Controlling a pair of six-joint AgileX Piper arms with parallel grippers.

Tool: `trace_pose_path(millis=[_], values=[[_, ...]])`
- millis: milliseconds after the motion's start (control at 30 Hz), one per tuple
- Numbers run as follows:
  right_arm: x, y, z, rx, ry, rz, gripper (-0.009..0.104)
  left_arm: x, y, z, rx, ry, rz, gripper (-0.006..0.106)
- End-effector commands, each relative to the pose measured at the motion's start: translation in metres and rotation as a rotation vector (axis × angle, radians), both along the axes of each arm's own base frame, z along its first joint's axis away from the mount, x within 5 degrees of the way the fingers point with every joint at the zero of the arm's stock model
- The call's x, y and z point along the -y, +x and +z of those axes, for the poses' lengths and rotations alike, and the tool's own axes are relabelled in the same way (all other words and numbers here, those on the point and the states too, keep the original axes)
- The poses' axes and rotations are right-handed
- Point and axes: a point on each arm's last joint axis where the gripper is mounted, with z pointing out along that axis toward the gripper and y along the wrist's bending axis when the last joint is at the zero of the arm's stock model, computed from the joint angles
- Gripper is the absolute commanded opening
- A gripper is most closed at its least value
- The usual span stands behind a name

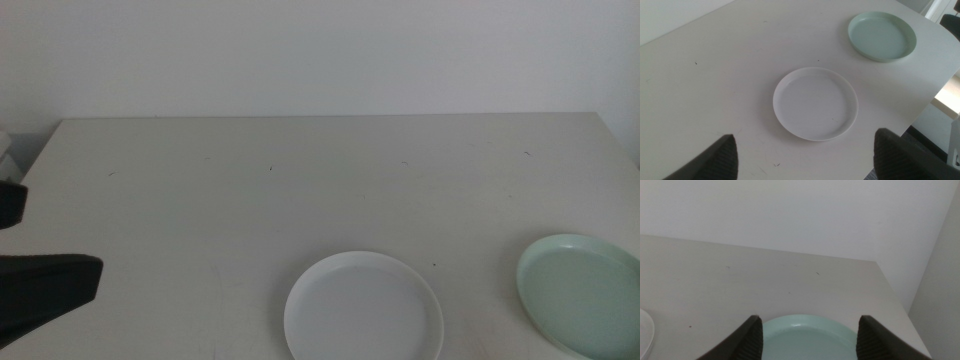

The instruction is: Stack the three bowls on top of each other.

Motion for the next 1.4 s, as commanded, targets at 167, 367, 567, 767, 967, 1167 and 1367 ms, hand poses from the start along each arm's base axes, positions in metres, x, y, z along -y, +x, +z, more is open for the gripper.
trace_pose_path(millis=[167, 367, 567, 767, 967, 1167, 1367], values=[[-0.001, -0.008, 0.056, 0.018, -0.026, 0.012, 0.048, 0.001, 0.000, 0.013, 0.058, -0.065, 0.004, 0.093], [-0.002, -0.009, 0.134, -0.076, -0.047, 0.027, 0.048, 0.001, 0.000, 0.013, 0.058, -0.065, 0.004, 0.093], [0.004, 0.002, 0.205, -0.229, -0.137, -0.012, 0.048, 0.001, 0.000, 0.013, 0.058, -0.065, 0.004, 0.093], [0.005, 0.027, 0.252, -0.468, -0.045, -0.046, 0.048, 0.001, 0.000, 0.013, 0.058, -0.065, 0.005, 0.093], [0.006, 0.056, 0.283, -0.576, 0.108, -0.129, 0.048, 0.001, 0.000, 0.013, 0.058, -0.065, 0.005, 0.093], [0.008, 0.085, 0.293, -0.596, 0.107, -0.119, 0.048, 0.001, 0.000, 0.013, 0.058, -0.065, 0.005, 0.093], [0.023, 0.116, 0.279, -0.683, 0.122, -0.105, 0.048, 0.001, 0.000, 0.013, 0.060, -0.066, 0.004, 0.093]])
